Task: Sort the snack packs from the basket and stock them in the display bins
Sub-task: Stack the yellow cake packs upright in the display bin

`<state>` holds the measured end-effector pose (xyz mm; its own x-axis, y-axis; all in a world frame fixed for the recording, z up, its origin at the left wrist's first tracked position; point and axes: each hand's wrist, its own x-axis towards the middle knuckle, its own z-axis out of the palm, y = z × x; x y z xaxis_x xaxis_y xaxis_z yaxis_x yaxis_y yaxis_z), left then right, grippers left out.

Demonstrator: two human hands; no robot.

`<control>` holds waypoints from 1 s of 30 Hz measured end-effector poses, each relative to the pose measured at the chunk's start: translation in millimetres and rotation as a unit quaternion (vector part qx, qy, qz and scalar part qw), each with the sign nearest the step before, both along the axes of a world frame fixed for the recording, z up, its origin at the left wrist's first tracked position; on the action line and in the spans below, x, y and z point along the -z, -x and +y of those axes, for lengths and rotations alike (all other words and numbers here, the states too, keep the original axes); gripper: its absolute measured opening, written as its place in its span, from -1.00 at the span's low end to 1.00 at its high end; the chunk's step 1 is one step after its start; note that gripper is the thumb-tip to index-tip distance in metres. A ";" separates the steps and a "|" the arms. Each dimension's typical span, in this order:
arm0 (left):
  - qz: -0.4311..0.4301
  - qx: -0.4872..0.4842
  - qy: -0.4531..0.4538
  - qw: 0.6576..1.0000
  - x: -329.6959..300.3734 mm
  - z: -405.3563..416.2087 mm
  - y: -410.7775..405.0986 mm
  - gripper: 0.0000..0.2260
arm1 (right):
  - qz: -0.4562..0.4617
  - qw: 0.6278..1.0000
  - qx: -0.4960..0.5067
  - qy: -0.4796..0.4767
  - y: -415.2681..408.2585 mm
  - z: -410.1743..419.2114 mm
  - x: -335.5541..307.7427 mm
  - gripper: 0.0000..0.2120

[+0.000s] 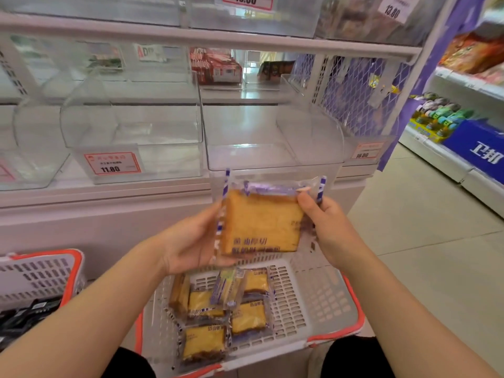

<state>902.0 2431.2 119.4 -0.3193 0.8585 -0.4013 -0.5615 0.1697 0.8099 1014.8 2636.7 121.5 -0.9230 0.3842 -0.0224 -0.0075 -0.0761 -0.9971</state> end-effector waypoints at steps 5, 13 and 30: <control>0.216 -0.130 0.024 0.968 -1.8 -1.6 -6.9 -0.46 | -0.047 0.993 0.049 0.099 9.8 -14.7 3.2 -0.65; 0.485 -0.306 0.079 0.815 -1.7 -7.2 -17.2 -0.65 | -0.010 0.998 0.004 -0.068 21.6 -27.1 -4.6 -0.56; 0.323 -0.420 -0.034 0.847 -25.1 -2.2 4.6 -0.76 | 0.146 0.968 0.117 -0.169 30.6 -36.9 -16.7 -0.83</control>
<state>897.4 2429.0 144.5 -0.9636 0.2330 0.1314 0.1029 -0.1305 0.9861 984.2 2599.9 138.2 -0.7571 0.5238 0.3904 -0.2712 0.2917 -0.9173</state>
